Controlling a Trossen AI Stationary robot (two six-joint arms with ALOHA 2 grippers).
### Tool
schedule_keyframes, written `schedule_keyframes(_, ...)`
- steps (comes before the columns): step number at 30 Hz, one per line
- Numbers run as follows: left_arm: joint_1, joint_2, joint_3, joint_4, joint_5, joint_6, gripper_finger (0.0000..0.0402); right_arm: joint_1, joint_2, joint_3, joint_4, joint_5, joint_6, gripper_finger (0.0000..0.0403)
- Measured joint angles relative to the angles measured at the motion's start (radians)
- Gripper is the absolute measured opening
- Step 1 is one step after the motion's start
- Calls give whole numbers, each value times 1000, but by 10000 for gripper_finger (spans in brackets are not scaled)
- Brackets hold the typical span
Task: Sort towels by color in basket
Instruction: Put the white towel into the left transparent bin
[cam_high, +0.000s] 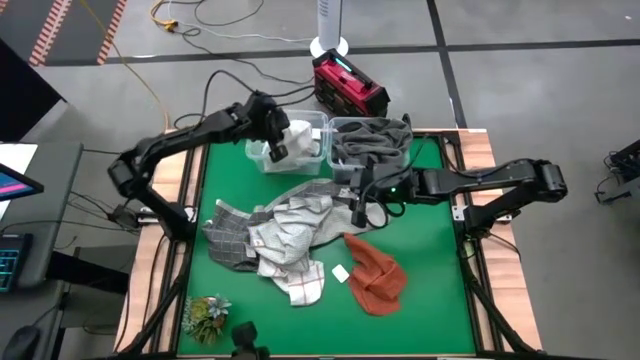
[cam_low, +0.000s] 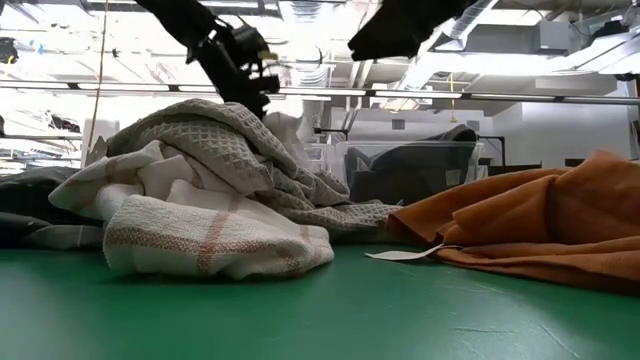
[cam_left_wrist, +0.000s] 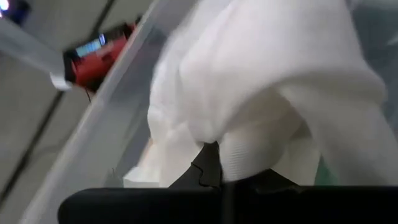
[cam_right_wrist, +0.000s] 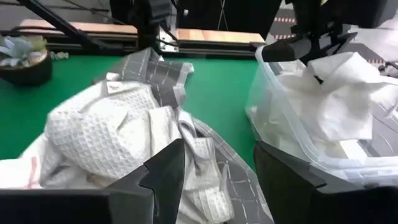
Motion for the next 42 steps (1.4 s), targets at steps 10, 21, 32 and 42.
schedule_keyframes(10,61,175,113,-134,9,-108,29,-8,-1,0,-2,0,0,219)
schedule_keyframes(21,71,178,120,-186,153,-174,176,-8,-1,0,-6,0,8,219)
schedule_keyframes(32,62,179,399,-502,147,-86,228,-6,-1,0,-23,-1,10,219)
schedule_keyframes(42,30,187,493,-449,150,-197,228,-7,-1,0,-22,-1,7,219)
